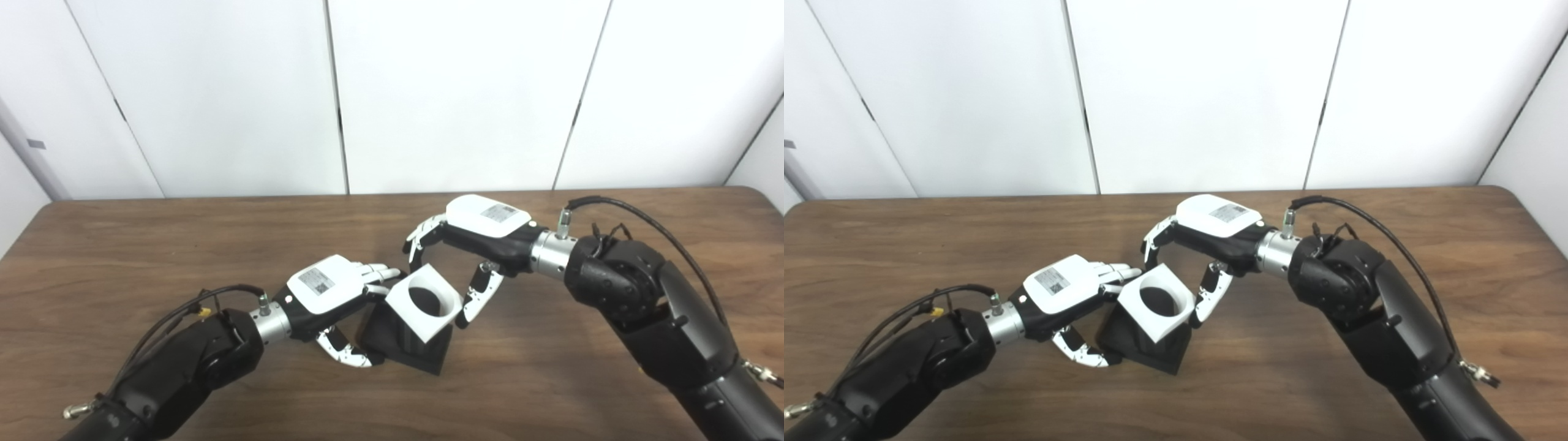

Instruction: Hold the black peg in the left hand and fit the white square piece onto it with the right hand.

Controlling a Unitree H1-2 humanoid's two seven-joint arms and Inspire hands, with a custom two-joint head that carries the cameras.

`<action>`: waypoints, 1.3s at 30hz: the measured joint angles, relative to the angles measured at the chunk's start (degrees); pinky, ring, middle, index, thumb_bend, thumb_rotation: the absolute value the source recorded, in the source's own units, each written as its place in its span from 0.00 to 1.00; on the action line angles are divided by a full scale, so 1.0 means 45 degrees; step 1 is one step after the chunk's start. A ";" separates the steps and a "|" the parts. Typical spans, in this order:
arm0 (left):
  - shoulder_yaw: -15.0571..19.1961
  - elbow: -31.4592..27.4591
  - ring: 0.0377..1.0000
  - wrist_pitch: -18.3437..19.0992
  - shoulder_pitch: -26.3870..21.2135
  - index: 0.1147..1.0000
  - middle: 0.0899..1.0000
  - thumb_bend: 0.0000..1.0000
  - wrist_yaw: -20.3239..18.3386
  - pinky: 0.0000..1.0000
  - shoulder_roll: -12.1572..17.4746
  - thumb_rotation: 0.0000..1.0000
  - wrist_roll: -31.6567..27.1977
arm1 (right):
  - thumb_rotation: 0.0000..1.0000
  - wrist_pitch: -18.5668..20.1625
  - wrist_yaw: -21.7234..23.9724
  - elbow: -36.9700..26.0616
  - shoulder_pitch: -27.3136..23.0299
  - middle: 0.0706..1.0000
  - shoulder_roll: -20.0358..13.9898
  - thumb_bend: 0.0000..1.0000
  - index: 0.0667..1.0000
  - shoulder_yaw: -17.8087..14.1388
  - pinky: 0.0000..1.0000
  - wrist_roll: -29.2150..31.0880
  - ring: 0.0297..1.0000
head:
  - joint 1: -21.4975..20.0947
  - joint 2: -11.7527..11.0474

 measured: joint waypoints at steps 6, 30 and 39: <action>0.0027 -0.0041 0.91 0.0054 0.0013 0.61 0.94 0.96 -0.0057 0.78 -0.0021 0.27 0.0021 | 0.14 -0.0009 -0.0004 0.0414 -0.0005 0.76 0.0194 0.52 0.44 0.0124 0.80 -0.0048 0.82 | -0.0059 -0.0020; 0.0124 -0.0088 0.91 0.0093 0.0046 0.61 0.94 0.95 -0.0234 0.78 -0.0127 0.28 0.0021 | 0.65 0.1014 0.2226 0.0470 -0.1047 0.77 0.0055 0.89 0.59 0.1665 0.80 -0.0888 0.80 | -0.0020 0.0078; 0.0154 -0.0131 0.90 0.0100 0.0071 0.61 0.94 0.95 -0.0276 0.79 -0.0127 0.26 0.0022 | 0.60 0.1107 0.2551 0.0364 -0.0888 0.79 -0.0083 0.90 0.60 0.1718 0.81 -0.0919 0.81 | -0.0039 0.0137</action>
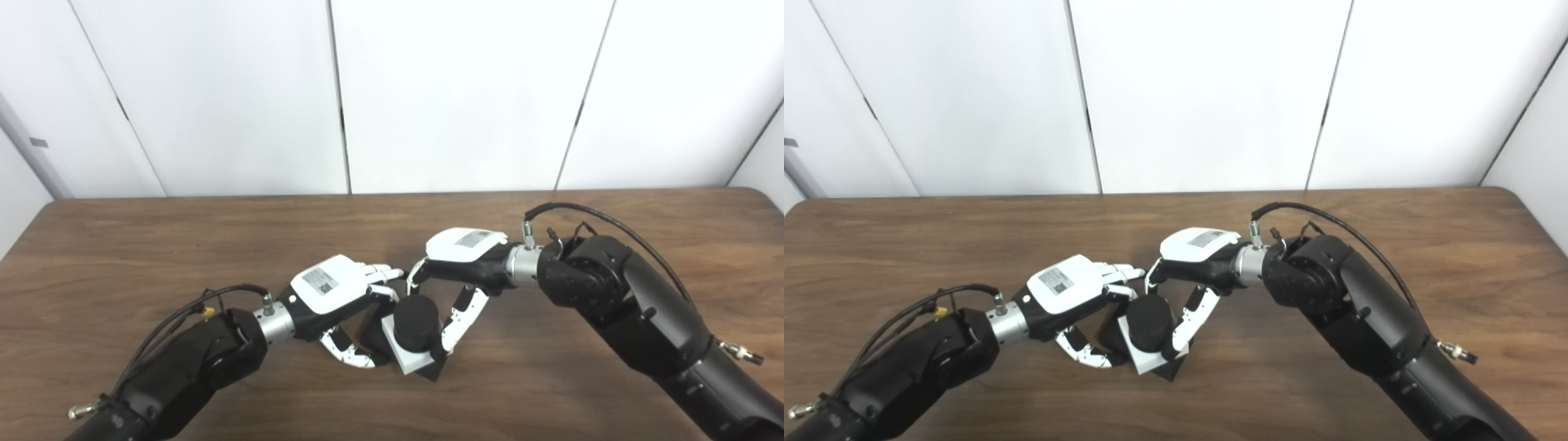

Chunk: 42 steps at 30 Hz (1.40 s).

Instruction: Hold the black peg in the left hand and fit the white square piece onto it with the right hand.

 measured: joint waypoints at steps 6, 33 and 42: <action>0.0024 -0.0026 0.91 0.0024 0.0012 0.61 0.94 0.94 -0.0050 0.79 0.0000 0.27 0.0000 | 0.55 0.0060 0.0120 -0.0103 0.0003 0.80 0.0000 0.91 0.63 0.0004 0.83 -0.0029 0.82 | -0.0039 0.0000; 0.0173 -0.0030 0.92 -0.0004 0.0076 0.60 0.94 0.96 -0.0133 0.80 -0.0005 0.26 -0.0015 | 0.16 0.1129 -0.0710 -0.1470 0.1316 0.83 -0.1244 0.79 0.71 -0.3339 0.73 0.1224 0.82 | -0.0313 0.0039; 0.0197 -0.0030 0.92 -0.0003 0.0087 0.60 0.94 0.95 -0.0134 0.81 -0.0005 0.26 -0.0014 | 0.09 0.0906 -0.3082 -0.1516 0.2906 0.77 -0.0912 0.74 0.72 -0.4551 0.63 0.1725 0.76 | -0.0332 -0.0019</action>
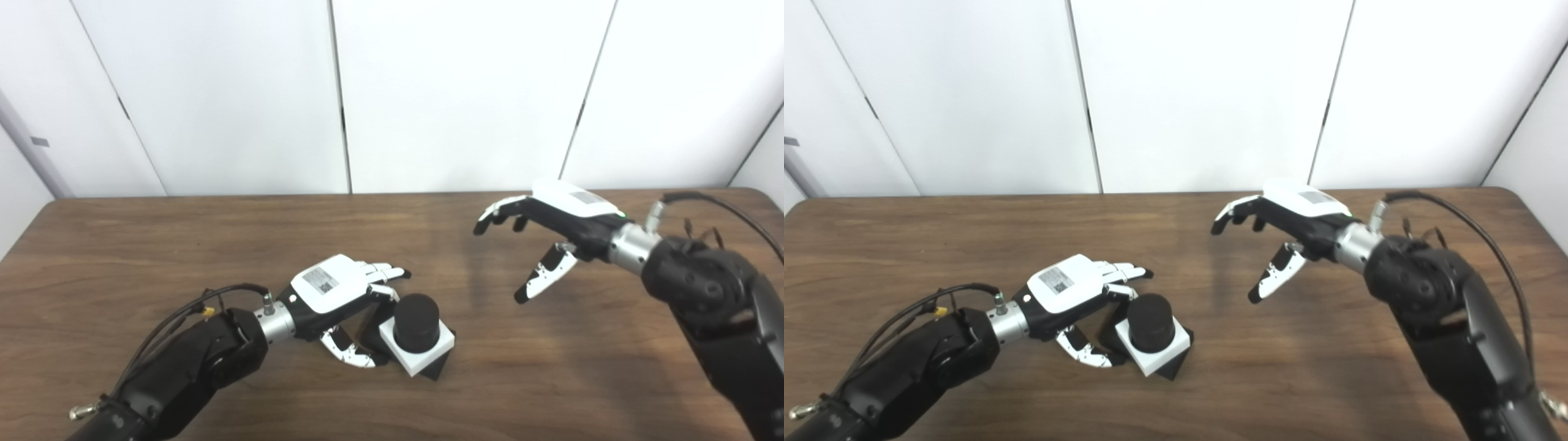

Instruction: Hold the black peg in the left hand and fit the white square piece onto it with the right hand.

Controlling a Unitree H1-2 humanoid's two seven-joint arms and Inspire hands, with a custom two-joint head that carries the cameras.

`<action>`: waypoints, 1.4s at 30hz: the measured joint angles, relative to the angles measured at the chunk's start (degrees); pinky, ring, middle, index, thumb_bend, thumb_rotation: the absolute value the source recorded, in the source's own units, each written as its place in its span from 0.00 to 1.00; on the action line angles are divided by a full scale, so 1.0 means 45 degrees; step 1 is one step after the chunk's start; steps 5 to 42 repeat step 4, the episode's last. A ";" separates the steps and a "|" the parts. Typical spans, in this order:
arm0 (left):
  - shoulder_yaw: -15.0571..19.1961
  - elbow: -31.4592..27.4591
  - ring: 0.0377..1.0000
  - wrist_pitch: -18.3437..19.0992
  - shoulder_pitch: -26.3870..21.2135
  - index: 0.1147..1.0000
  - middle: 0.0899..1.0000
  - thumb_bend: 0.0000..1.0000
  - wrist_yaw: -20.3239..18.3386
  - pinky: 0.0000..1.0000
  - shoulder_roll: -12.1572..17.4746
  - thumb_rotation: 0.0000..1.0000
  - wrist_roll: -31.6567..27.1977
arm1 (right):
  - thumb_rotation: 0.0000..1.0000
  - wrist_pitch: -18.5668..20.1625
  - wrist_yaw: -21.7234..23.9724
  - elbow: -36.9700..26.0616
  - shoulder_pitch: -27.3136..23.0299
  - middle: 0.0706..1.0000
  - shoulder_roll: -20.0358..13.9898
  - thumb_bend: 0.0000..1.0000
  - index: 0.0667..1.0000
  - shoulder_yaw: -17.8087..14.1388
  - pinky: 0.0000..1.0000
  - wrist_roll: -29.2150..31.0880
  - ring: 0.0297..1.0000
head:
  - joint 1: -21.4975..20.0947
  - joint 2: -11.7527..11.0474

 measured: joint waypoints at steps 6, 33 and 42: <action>0.0010 0.0002 0.91 0.0001 0.0017 0.60 0.94 0.95 0.0000 0.80 0.0003 0.25 0.0000 | 0.07 -0.0423 -0.1193 0.0138 0.0828 0.75 0.0474 0.77 0.74 -0.0164 0.62 0.0183 0.73 | -0.0020 0.0020; 0.0010 0.0002 0.91 0.0001 0.0017 0.60 0.94 0.95 0.0000 0.80 0.0003 0.25 0.0000 | 0.07 -0.0423 -0.1193 0.0138 0.0828 0.75 0.0474 0.77 0.74 -0.0164 0.62 0.0183 0.73 | -0.0020 0.0020; 0.0010 0.0002 0.91 0.0001 0.0017 0.60 0.94 0.95 0.0000 0.80 0.0003 0.25 0.0000 | 0.07 -0.0423 -0.1193 0.0138 0.0828 0.75 0.0474 0.77 0.74 -0.0164 0.62 0.0183 0.73 | -0.0020 0.0020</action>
